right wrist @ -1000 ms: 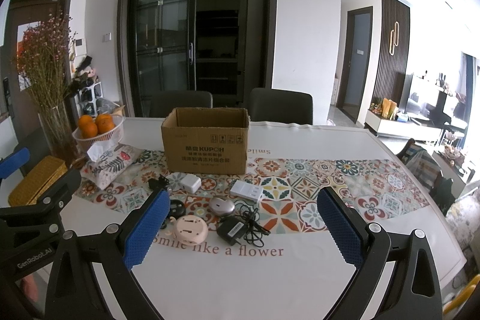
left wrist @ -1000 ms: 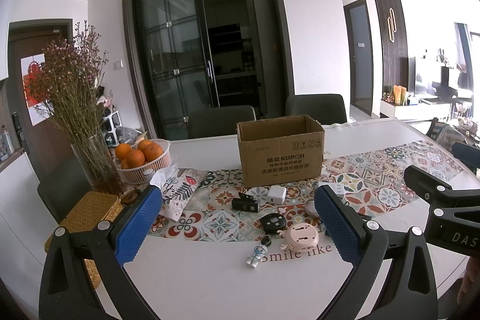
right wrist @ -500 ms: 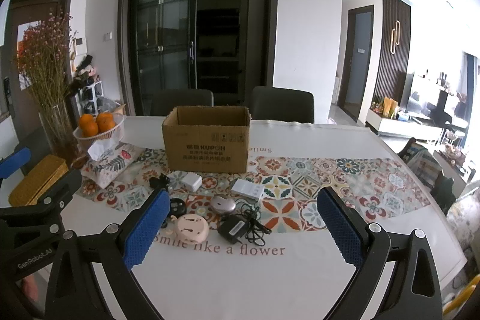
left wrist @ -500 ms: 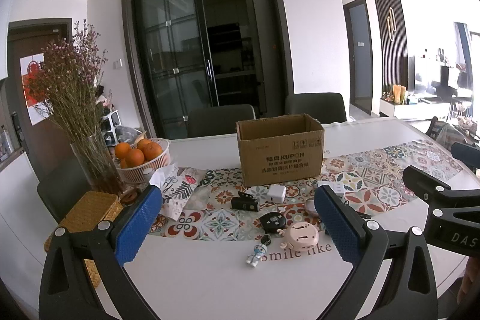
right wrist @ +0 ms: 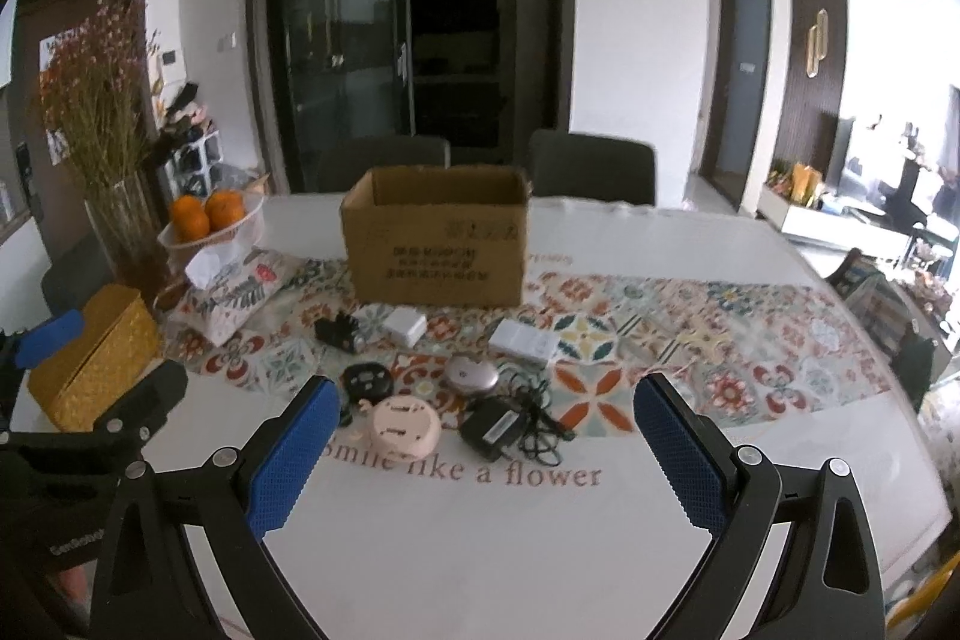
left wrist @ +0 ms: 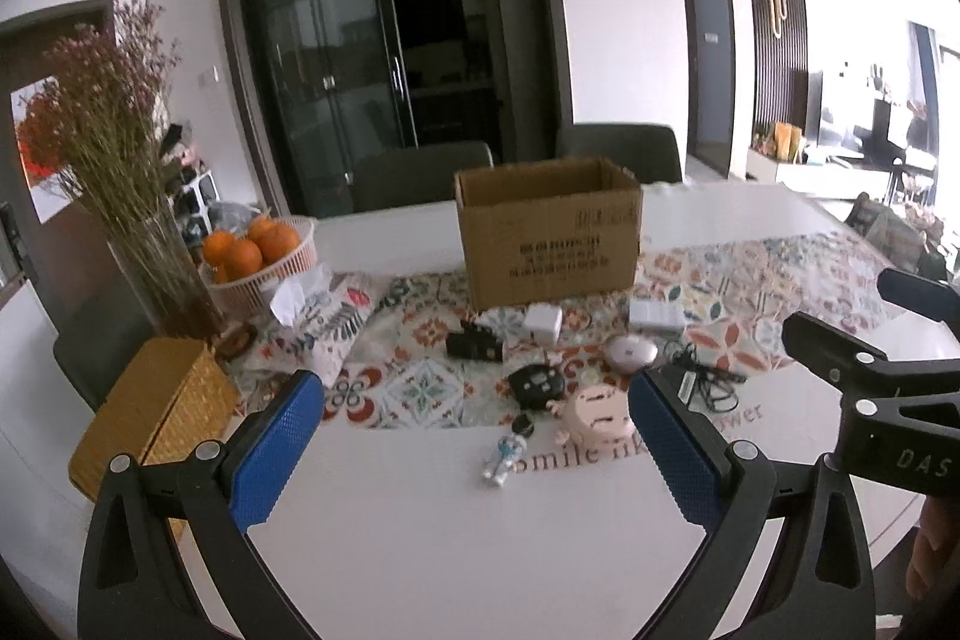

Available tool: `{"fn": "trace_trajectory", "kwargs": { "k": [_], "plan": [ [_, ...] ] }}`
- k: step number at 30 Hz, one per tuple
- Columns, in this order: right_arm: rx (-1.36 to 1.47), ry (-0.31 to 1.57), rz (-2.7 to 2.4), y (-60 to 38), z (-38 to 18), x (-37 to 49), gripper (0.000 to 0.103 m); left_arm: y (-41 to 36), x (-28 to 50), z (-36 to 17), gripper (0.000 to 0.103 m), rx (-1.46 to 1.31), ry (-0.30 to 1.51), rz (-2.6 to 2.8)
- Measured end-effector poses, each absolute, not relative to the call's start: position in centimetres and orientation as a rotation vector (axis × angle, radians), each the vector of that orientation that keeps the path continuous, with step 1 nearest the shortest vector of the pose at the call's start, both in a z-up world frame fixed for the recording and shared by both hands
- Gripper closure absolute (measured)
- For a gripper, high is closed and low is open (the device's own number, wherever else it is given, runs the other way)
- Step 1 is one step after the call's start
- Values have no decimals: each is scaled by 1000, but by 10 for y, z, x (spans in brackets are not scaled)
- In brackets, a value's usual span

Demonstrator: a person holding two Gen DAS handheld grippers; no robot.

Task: Organize rigid objects
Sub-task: 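Close the left gripper on the astronaut figurine while the right gripper grasps the pink round device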

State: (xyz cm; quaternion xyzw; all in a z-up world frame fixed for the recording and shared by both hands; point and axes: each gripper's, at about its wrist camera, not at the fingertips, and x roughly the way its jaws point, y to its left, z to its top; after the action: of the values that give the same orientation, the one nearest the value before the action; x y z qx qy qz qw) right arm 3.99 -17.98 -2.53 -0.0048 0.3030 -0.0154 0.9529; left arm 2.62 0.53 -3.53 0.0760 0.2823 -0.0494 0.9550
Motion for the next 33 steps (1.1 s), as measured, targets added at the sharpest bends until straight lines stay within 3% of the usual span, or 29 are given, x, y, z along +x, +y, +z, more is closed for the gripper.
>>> {"fn": "trace_trajectory", "kwargs": {
  "k": [7, 18, 28, 33],
  "plan": [
    [-54, 702, 41, -168, -54, 71, 4, 8, 46, -64, 1, 220, 624, -95],
    [-99, 799, 152, -149, -94, 120, 11, 11, 83, -105, 17, 277, 736, -162],
    [-80, 916, 274, -139, -137, 161, 16, 7, 112, -141, 17, 316, 816, -243],
    [-85, 970, 311, -136, -155, 178, 18, 7, 124, -157, 23, 294, 856, -280]
  ]
}}
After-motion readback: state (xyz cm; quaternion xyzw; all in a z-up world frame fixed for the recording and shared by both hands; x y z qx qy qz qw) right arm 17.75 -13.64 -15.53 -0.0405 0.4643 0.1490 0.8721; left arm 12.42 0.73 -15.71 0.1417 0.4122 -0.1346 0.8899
